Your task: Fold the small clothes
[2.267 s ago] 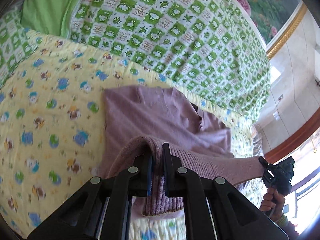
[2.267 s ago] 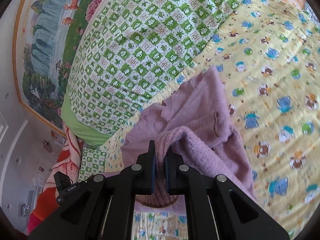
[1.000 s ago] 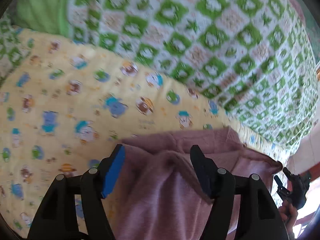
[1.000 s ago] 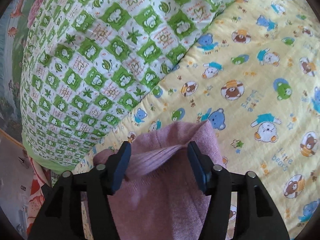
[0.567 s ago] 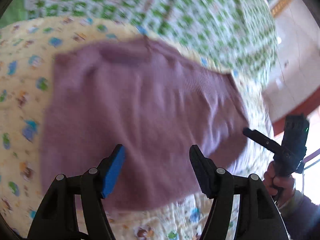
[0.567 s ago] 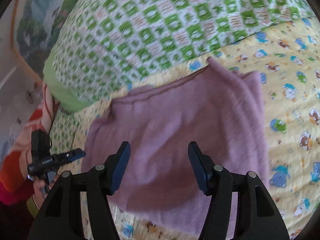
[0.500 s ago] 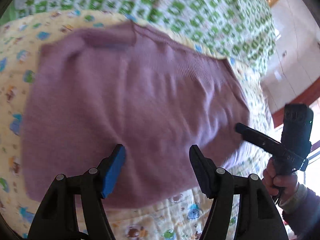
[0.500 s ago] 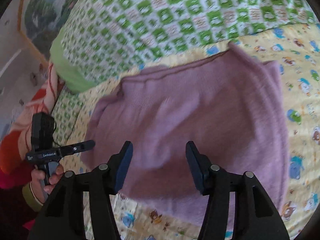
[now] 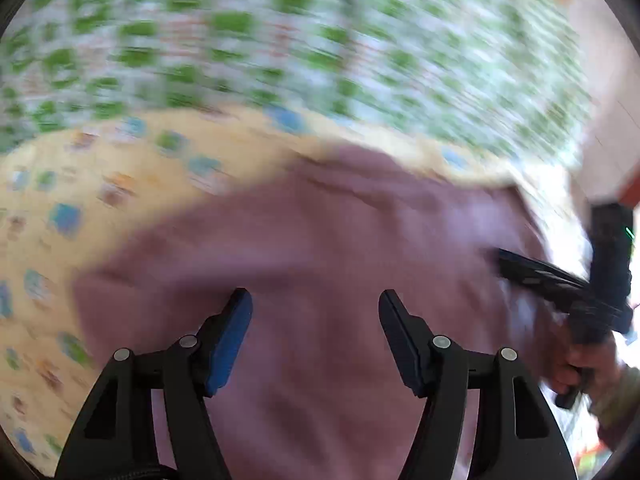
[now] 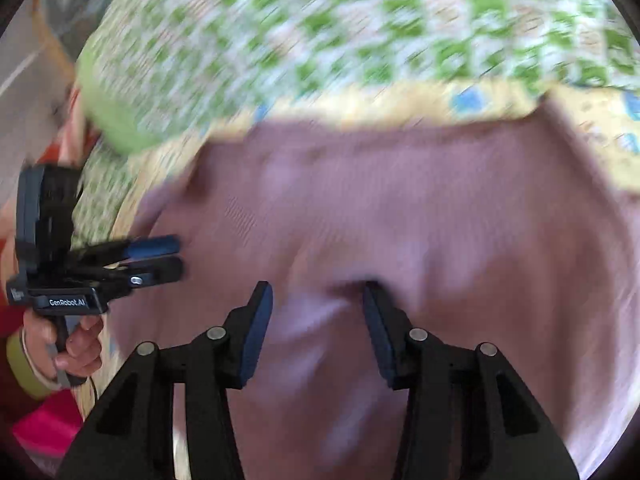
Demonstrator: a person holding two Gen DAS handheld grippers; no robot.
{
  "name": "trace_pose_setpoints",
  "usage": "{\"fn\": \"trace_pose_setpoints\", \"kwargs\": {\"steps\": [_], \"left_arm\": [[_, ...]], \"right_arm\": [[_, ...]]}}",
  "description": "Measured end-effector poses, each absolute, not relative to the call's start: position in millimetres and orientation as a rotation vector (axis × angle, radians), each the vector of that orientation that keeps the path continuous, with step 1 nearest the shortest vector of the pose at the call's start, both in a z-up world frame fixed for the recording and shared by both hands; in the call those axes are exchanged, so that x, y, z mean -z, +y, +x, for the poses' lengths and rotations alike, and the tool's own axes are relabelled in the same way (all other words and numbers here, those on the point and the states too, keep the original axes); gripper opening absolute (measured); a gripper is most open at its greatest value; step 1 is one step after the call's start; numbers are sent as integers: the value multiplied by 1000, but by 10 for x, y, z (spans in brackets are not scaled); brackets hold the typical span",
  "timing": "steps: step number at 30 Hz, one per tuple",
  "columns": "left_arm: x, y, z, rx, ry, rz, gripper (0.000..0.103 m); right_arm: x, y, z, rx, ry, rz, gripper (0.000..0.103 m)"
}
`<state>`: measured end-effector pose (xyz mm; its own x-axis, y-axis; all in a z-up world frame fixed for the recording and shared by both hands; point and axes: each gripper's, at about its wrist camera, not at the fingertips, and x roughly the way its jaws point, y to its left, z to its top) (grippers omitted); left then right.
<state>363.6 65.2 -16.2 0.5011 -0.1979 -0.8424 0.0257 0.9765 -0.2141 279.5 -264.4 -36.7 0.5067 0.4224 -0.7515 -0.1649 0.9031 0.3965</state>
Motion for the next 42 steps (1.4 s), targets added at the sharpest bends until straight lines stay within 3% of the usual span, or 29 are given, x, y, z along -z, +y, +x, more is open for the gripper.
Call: {"fn": "trace_pose_setpoints", "kwargs": {"steps": [6,8,12,21,25,35,42], "left_arm": [[246,1577,3796,-23,988,-473,50],[310,1770,3738,-128,979,-506,56],[392,1824,3638,-132,970,-581,56],[-13,1613,3092,-119,955,-528,62],[-18,1688,2574,-131,982,-553,63],[368,1613,1731,-180,1107,-710,68],[577,1454,1520,-154,1172,-775,70]], "right_arm": [[327,-3449,2986,-85,839,476,48],[314,-3709,2898,-15,768,564,49],[403,-3972,2766,56,717,695,49],[31,-3647,2504,-20,709,642,51],[-80,-3489,2247,-63,716,645,58],[156,-3167,1642,-114,857,612,58],[378,-3421,1327,138,996,495,58]]}}
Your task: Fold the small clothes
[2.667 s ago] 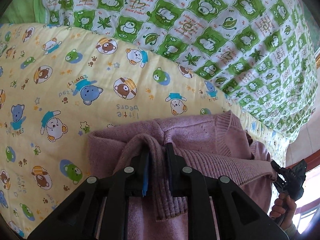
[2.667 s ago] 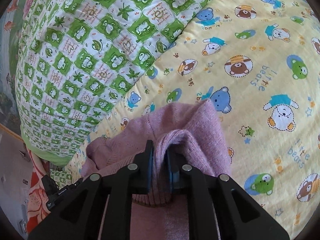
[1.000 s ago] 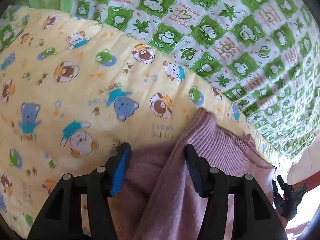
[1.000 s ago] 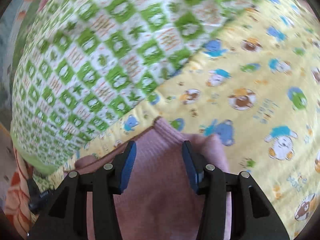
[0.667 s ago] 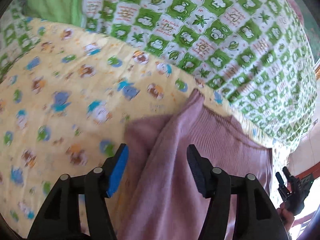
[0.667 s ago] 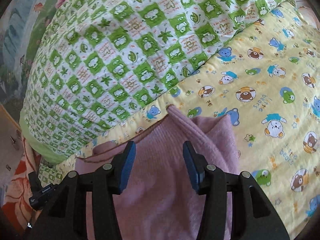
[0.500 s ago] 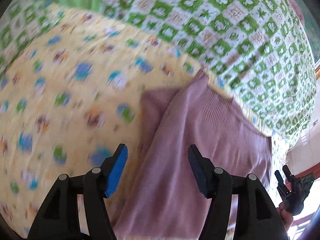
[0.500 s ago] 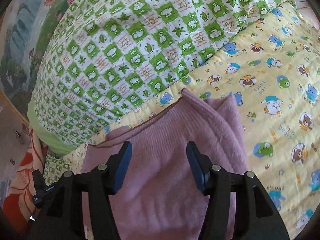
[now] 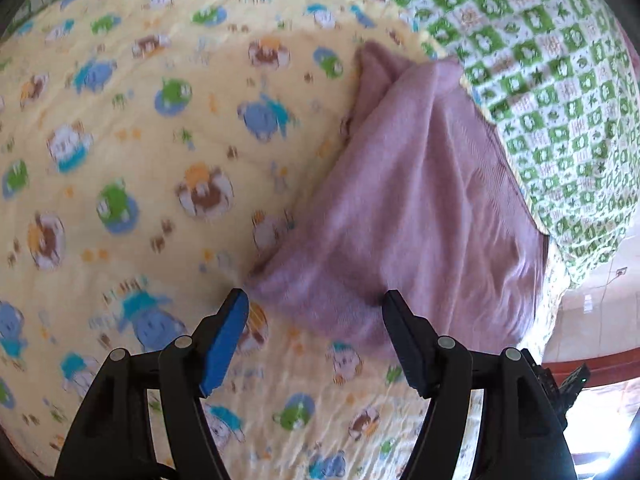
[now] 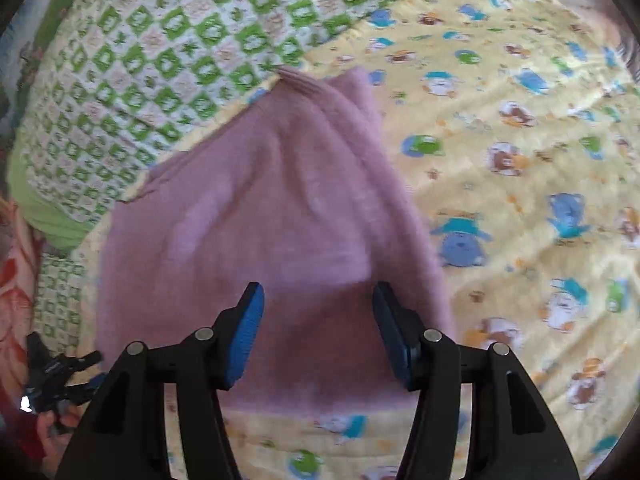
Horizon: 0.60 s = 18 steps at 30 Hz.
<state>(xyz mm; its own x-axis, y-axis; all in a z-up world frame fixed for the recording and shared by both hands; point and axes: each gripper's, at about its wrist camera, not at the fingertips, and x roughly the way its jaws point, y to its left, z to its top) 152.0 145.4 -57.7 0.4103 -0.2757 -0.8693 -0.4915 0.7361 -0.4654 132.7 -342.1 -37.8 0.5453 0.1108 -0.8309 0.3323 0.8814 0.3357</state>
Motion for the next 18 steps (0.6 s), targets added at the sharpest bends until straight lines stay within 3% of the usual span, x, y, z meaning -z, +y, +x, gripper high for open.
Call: {"fn": "trace_pose_setpoints", "kwargs": {"steps": [5,14,17,18], "left_arm": [[661,1395,1504,-151,1157,-878,78],[719,1435,1708,-242,1086,-988,75],[688,1399,1776,-263,1081,-940,57],[680,1386,1796,-257,1082,-928,42]], "right_arm": [[324,-3674,1126,176,957,615,58],[81,-3383,1168,73,908,565,58],[63,-3304,1200,54,907,541,58],[58,-3297,1197,56,907,536,58]]}}
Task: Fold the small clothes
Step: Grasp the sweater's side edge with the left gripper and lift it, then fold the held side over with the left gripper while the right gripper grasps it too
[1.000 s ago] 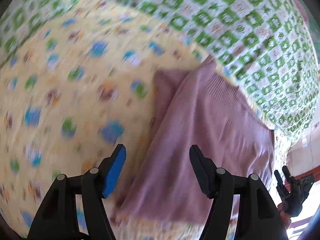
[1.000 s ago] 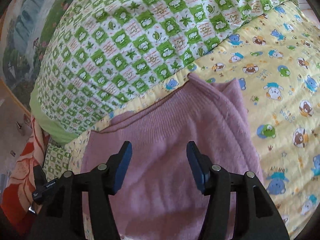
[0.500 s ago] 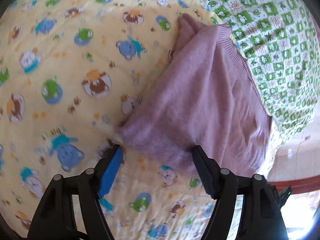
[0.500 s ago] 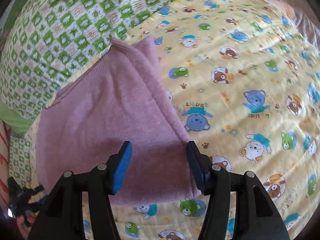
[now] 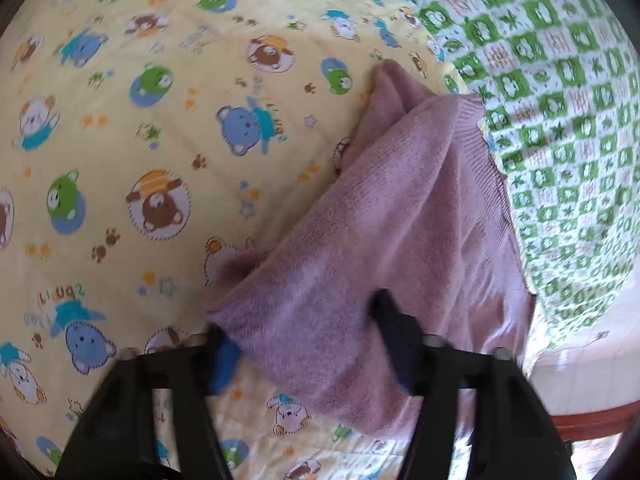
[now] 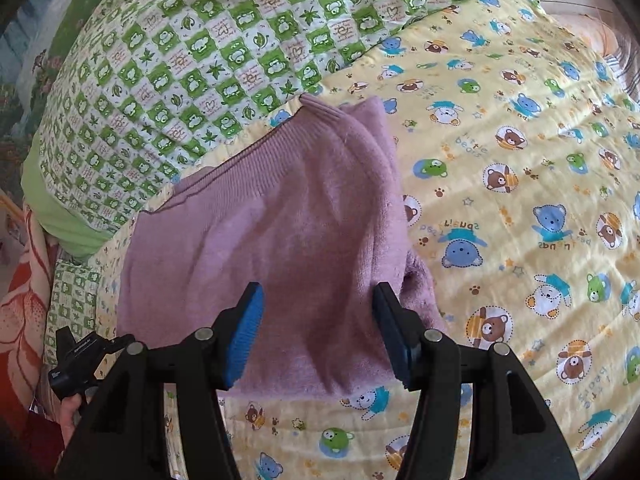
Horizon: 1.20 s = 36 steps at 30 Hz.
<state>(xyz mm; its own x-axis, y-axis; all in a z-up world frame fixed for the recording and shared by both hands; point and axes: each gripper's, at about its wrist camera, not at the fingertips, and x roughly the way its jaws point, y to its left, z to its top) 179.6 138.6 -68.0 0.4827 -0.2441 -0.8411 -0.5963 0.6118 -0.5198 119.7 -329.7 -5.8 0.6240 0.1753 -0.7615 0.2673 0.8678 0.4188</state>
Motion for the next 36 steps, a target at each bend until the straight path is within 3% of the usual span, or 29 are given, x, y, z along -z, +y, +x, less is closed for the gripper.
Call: {"fn": "trace_pose_setpoints", "kwargs": {"steps": [1,2,7,15,22,36], "left_arm": [[665,1366,1821,-242,1081,-919,29],[645,1354,1833,-233,1077,-912,25],[297,1076,1934,-199,1019,-745,16],[-255,67,2123,75,931,-432,14],[112,-814,2162,260,1045,-217,13],[330,-808,2145,259,1102,-236,14]], "right_arm": [[47,-3295,1197,66,906,519,58],[37,-3300,1189,76,901,504,58],[-14,-3422,1177,109,875,485,58],[-49,-3494,1235,98,849,519,58],[-65,-3403,1443,4,867,539,58],[255,-2786,2501,-362,1004,643,58]]}}
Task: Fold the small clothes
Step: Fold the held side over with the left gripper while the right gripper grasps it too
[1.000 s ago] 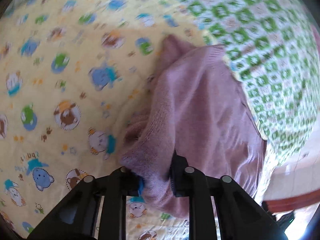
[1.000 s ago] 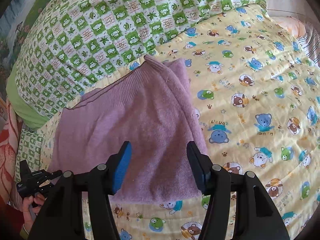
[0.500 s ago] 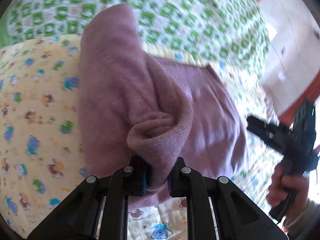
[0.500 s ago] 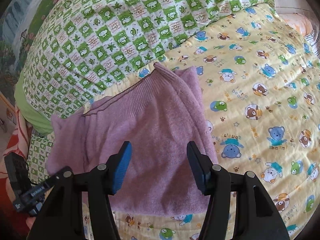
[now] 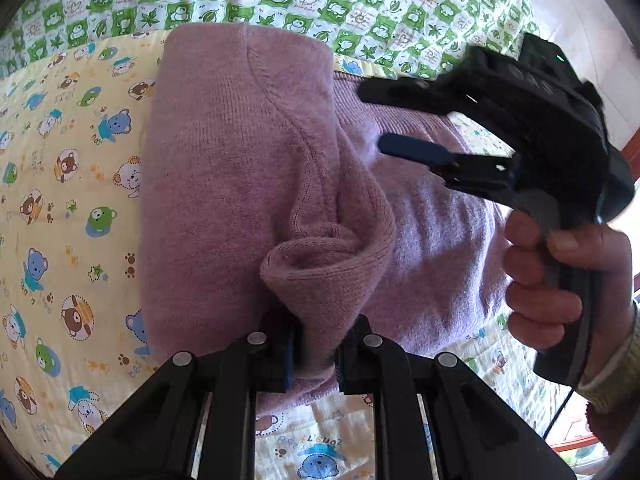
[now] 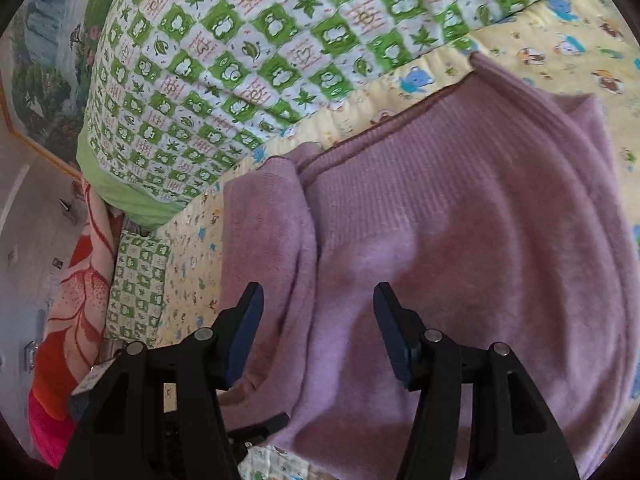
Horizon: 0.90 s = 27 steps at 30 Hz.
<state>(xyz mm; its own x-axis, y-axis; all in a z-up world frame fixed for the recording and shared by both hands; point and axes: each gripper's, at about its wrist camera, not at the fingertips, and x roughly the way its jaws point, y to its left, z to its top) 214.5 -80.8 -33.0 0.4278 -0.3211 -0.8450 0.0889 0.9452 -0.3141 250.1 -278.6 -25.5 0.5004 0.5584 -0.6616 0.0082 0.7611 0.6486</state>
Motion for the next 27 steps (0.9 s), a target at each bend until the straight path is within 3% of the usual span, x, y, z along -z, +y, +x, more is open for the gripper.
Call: {"fn": "trace_pose_setpoints", "kwargs": {"steps": [9,11,13,15,16,27], "left_arm": [[356,-707,2149,258,1108,-276,14],[359,-663,2153,257,1109,-284,14],[355,-623,2168,254,1110,-292,14],[320,-588,2192,254,1109,-304,14],[287,-567,2195,257,1106,-310,14],[-209,-1032,2287,474,1039,-295,14]], "right_arm": [[542,-2453,3168,-470,1088,664,58],[578,-2393,3281,-515,1100,687,49],[596,-2321,3375,-540,1116,683,46],[613,-2271,3446,-548,1135,674,24],[596,-2257,3460,-544,1139,667,21],[-224,-2805,3123,-558,964,620,18]]}}
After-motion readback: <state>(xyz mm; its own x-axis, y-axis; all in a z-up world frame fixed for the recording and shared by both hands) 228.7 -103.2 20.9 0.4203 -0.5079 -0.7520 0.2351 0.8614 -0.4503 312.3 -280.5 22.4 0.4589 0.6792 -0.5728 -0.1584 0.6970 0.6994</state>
